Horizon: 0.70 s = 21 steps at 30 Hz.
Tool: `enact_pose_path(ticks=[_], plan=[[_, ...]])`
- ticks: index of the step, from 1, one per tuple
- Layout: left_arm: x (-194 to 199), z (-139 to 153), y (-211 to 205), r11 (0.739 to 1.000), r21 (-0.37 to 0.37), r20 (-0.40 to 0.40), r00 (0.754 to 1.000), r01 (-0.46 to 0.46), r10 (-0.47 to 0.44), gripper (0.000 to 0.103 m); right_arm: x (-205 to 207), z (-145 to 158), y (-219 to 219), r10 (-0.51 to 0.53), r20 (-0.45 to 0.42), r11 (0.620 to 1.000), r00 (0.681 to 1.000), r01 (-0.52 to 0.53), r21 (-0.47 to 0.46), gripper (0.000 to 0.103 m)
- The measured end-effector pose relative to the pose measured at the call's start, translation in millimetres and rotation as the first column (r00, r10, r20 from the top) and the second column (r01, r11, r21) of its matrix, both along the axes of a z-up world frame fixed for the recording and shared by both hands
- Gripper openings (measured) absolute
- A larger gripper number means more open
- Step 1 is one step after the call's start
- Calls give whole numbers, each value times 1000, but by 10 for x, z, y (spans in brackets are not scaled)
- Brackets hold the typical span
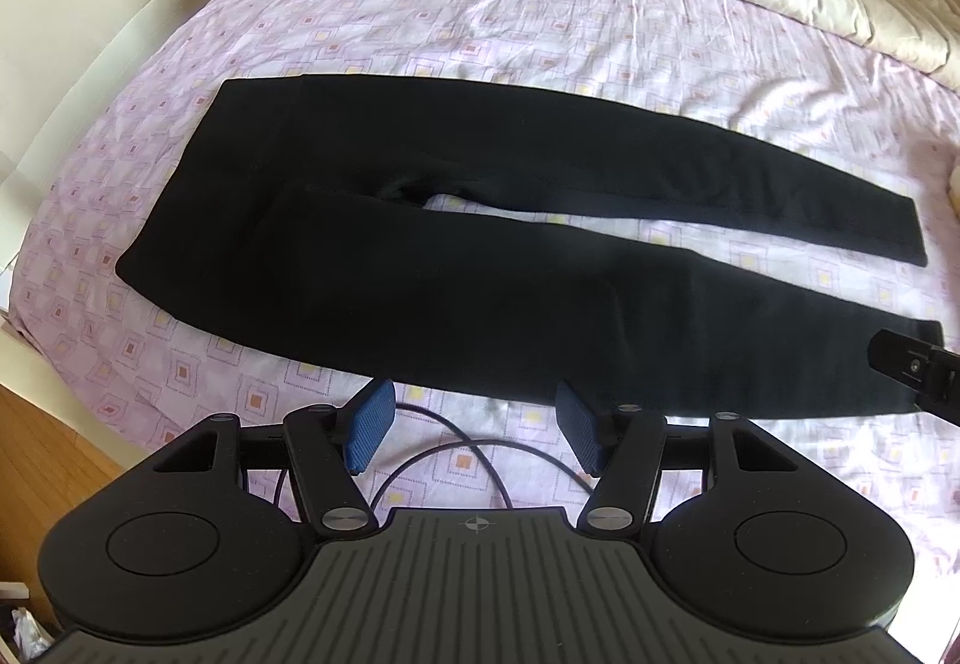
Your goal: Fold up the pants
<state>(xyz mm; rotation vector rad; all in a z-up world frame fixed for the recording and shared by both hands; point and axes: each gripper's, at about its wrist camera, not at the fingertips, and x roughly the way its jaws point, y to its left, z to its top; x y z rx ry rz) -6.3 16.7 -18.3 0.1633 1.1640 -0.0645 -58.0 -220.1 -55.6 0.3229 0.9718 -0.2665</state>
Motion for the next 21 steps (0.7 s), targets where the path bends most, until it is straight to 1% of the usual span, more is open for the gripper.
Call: enact_pose_path(ticks=[4,6,7,8,9,11,12,13,14,16,18,20,21], plan=[[-29,12,95,1000,-23,66,998,-18,20,46,-64,34,1,-10,53,1000,999,11,-7,90],[-56,14,157,999,-33,108,994,-22,25,43,-110,72,16,-15,98,999,995,19,-37,90],[-77,11,184,999,-31,130,991,-18,22,43,-148,95,21,-22,135,998,991,29,-52,90],[-100,3,207,1000,-20,150,989,-15,18,43,-185,116,33,-28,174,997,984,41,-70,90],[-115,-8,221,1000,-1,163,987,-10,10,43,-229,139,47,-35,223,994,974,57,-93,94],[-128,-51,249,999,43,163,986,15,-22,43,-312,178,87,-58,316,984,947,108,-142,103],[-135,-79,262,998,57,153,988,27,-36,43,-350,192,106,-74,356,977,931,140,-162,103],[-141,-108,286,997,65,140,989,38,-46,43,-359,208,117,-90,377,969,922,168,-179,103],[-148,-139,317,997,66,126,991,43,-51,43,-340,208,117,-92,368,967,925,171,-188,103],[-164,-202,394,997,51,102,993,51,-56,43,-260,168,94,-85,304,973,949,145,-180,103],[-187,-268,441,996,36,90,993,79,-82,42,-200,64,61,-70,228,988,971,99,-117,103],[-220,-340,447,990,60,105,986,124,-130,42,-156,-67,38,-64,158,996,985,72,-46,103],[-241,-382,434,985,83,117,980,153,-162,42,-141,-118,37,-55,129,998,990,58,-23,98]])
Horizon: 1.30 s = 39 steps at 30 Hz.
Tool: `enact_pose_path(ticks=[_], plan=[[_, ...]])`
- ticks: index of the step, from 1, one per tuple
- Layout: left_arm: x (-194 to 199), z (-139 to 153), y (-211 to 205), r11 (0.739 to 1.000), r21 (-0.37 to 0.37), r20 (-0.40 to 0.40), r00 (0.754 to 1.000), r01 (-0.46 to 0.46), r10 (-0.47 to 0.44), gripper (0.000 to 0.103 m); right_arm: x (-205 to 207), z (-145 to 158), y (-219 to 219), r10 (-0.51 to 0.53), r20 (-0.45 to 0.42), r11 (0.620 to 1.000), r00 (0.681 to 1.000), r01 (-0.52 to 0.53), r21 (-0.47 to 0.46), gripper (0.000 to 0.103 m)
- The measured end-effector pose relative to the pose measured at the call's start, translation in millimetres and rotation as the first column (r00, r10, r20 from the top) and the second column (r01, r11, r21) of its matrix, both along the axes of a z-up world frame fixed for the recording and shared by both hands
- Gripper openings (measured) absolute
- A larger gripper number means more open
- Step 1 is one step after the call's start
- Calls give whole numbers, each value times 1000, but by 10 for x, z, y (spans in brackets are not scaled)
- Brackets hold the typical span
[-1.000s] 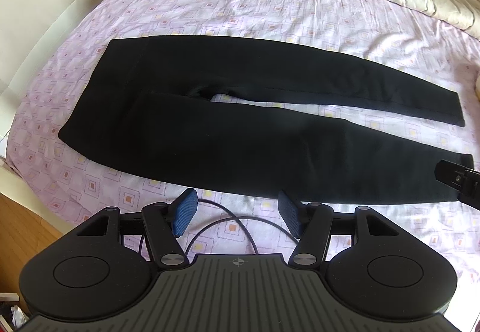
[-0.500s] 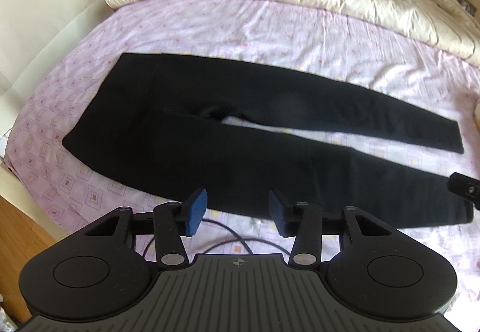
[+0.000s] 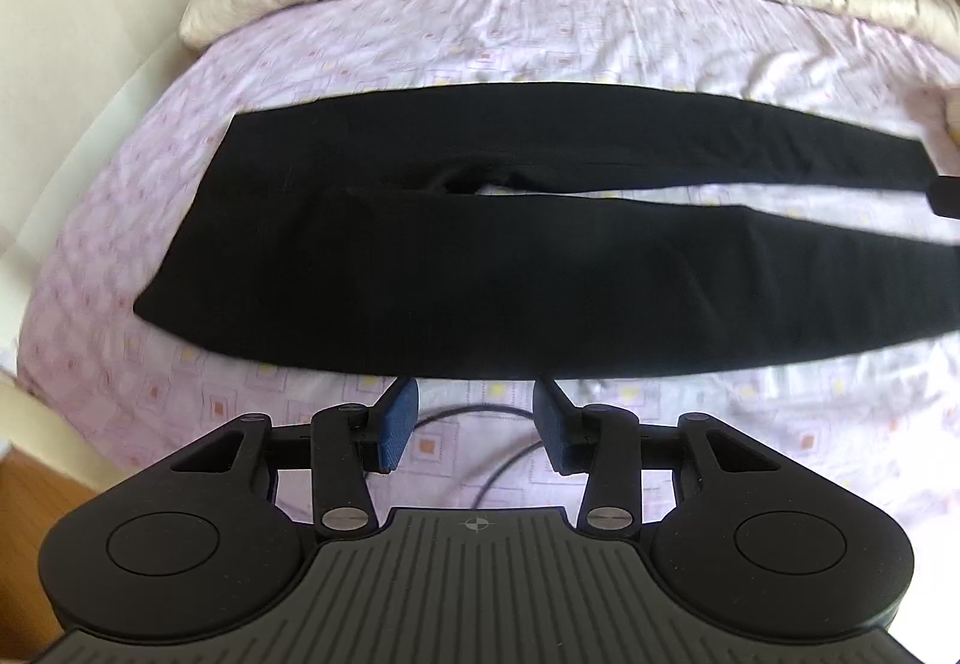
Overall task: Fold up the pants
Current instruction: 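Move the right tool to the trouser leg hems and close on them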
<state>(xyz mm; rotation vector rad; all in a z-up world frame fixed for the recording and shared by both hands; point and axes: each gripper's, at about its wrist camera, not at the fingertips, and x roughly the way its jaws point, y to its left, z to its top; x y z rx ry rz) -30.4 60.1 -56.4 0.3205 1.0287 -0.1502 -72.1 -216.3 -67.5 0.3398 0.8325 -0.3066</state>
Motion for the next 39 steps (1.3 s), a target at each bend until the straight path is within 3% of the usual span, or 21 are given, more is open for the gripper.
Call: enact_pose_path(ticks=[2,4,8,15,21,27,31,33,36,39], plan=[[-14,-103,-40,997,36,16,997,73,-74,40,29,-121,23,34,-63,999,997,-31,40,86],[-4,-242,-72,986,60,8,987,158,-159,33,35,-193,57,30,-107,998,994,-24,53,84],[66,-572,-123,937,172,-26,952,304,-304,30,20,-249,118,5,-167,999,986,2,40,84],[330,-886,93,909,163,-77,923,384,-376,28,87,-330,233,-41,-237,999,971,47,18,84],[359,-1159,188,837,231,-103,868,496,-486,29,180,-391,321,-102,-290,993,952,114,27,84],[399,-1168,163,820,193,-67,841,539,-537,28,253,-527,356,-170,-324,981,931,191,37,84],[504,-1163,104,801,165,-72,817,575,-572,28,244,-690,261,-265,-341,950,902,305,69,84],[517,-1176,108,789,149,-75,803,596,-592,28,211,-772,180,-325,-346,922,880,375,90,76],[569,-1175,161,777,113,-86,786,619,-613,28,111,-863,17,-419,-353,871,836,480,105,73],[691,-1157,264,782,65,-108,783,620,-612,28,-7,-897,-143,-505,-342,809,792,573,133,72]])
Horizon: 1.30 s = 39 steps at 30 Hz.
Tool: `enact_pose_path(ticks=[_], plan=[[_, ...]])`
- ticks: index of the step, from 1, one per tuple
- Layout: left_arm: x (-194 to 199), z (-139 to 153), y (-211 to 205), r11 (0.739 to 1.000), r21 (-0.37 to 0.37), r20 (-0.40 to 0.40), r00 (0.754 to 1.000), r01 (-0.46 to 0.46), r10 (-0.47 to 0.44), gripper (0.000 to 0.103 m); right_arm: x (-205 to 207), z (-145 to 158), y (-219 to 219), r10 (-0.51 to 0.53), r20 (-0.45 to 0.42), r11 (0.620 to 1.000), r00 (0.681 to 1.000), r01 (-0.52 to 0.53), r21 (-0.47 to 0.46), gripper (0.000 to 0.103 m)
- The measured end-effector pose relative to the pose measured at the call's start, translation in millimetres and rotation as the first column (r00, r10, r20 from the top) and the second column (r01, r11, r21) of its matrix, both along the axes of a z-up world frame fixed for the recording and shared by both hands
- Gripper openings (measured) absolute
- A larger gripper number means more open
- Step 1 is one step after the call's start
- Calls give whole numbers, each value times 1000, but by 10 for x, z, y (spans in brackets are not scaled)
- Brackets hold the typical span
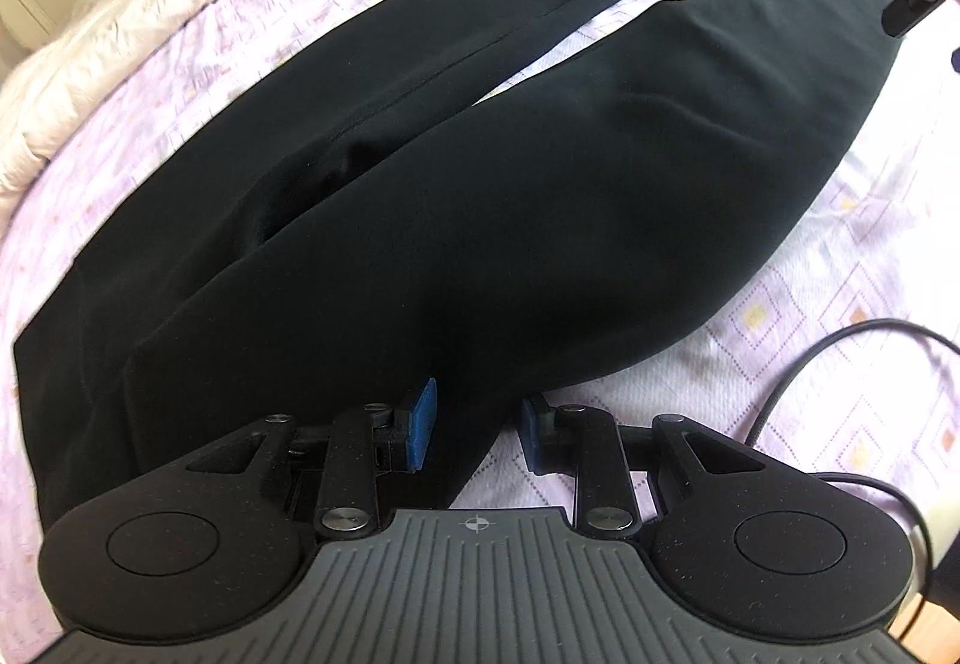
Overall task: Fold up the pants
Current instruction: 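Move the right tool to the trouser leg hems and close on them, then lift the hems with the right tool and carry them toward the waistband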
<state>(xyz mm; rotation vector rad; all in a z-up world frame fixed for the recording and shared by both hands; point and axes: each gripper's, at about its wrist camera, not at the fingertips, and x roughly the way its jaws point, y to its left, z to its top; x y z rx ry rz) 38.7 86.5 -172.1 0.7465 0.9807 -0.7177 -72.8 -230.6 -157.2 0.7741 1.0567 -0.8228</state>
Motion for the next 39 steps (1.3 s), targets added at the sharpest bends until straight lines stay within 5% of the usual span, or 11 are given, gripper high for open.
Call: enact_pose_path(ticks=[9,11,15,20,22,23,24,28,39], plan=[[210,90,18,990,-11,-99,986,-138,136,28,-280,-214,-637,-229,109,969,967,215,120,70],[193,99,8,985,-5,-98,980,-172,171,28,-275,-318,-795,-237,108,963,965,219,155,69],[224,123,-52,974,22,-76,971,-226,227,28,-212,-481,-941,-210,98,956,973,184,230,50],[255,100,-131,957,52,-68,955,-287,290,27,-257,-529,-1049,-234,121,937,965,191,294,51],[280,87,-178,955,55,-71,952,-293,296,25,-298,-532,-1103,-250,152,929,956,193,315,34],[283,92,-179,954,53,-74,952,-294,297,24,-308,-520,-1105,-261,163,923,951,197,329,14],[284,100,-173,955,50,-78,952,-294,297,22,-317,-524,-1130,-271,170,917,947,200,345,10],[271,206,-46,958,6,-106,953,-286,285,12,-268,-443,-1170,-250,199,924,948,172,341,7],[92,503,143,964,-84,-88,966,-252,245,11,-550,3,-1054,-213,226,947,951,144,287,6]])
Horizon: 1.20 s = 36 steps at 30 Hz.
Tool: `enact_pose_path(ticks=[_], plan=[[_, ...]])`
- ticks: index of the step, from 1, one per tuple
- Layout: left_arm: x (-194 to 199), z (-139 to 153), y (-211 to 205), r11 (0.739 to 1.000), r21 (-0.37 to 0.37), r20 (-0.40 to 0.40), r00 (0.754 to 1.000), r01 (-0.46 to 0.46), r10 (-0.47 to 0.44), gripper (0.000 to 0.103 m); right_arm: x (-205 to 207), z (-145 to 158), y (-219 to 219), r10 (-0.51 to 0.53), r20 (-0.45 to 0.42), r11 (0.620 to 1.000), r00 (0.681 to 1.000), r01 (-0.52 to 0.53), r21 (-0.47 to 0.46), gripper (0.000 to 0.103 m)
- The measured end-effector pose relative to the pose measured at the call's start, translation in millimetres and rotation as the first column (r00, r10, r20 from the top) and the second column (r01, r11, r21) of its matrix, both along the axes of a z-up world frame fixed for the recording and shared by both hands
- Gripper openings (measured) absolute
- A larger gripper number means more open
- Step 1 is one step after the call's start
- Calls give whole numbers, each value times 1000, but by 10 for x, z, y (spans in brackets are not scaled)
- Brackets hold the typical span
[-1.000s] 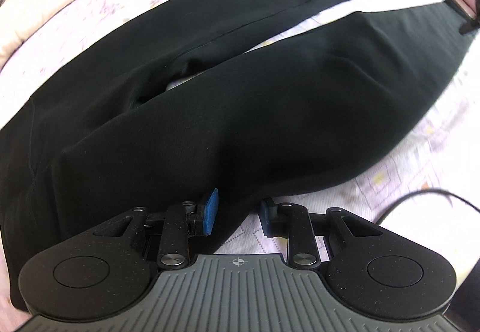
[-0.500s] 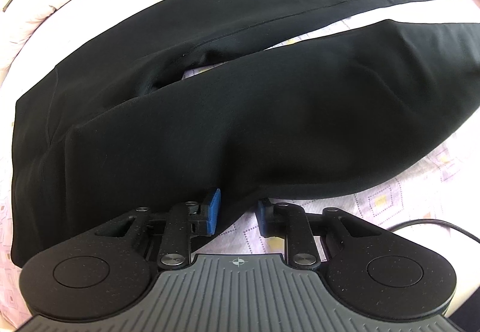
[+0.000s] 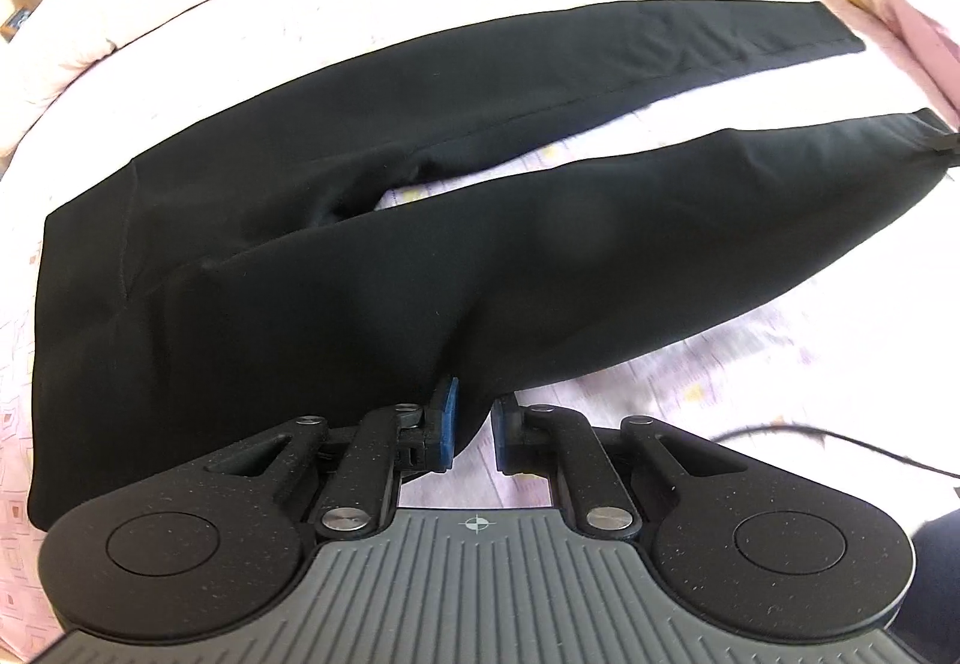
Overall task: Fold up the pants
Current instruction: 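Lift the hems with the right tool and carry them toward the waistband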
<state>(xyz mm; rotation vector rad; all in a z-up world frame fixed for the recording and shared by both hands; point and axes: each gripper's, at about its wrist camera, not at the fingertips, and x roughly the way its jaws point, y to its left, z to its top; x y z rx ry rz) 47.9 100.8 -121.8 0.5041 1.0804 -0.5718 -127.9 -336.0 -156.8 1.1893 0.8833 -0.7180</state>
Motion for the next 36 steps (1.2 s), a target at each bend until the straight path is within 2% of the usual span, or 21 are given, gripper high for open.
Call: enact_pose_path(ticks=[9,11,13,18,21,24,29,32,36], plan=[[-116,-59,37,999,26,-64,997,38,-36,11,-340,-24,106,1,-103,1000,995,0,14,6],[-50,30,59,1000,12,-67,997,28,-27,11,-359,-1,126,-4,-118,1000,993,8,27,6],[52,177,60,1000,-17,-57,998,17,-18,11,-330,102,134,-5,-94,1000,996,6,12,6],[451,501,-62,998,-61,17,1000,23,-22,11,229,387,-43,38,7,997,999,-38,-69,6],[779,571,-212,997,-74,50,999,11,-7,11,536,452,-170,50,48,995,998,-46,-90,6],[1173,526,-387,996,-80,37,999,-25,28,11,894,409,-324,49,58,994,997,-43,-98,6],[1682,281,-703,997,-24,16,998,-67,67,11,1429,251,-529,81,30,990,996,-77,-119,6],[1879,177,-674,994,-17,-32,994,-107,107,11,1722,126,-620,85,11,989,996,-83,-120,6],[2105,52,-772,994,16,-55,993,-107,107,11,2033,-4,-716,104,-8,987,994,-105,-122,6]])
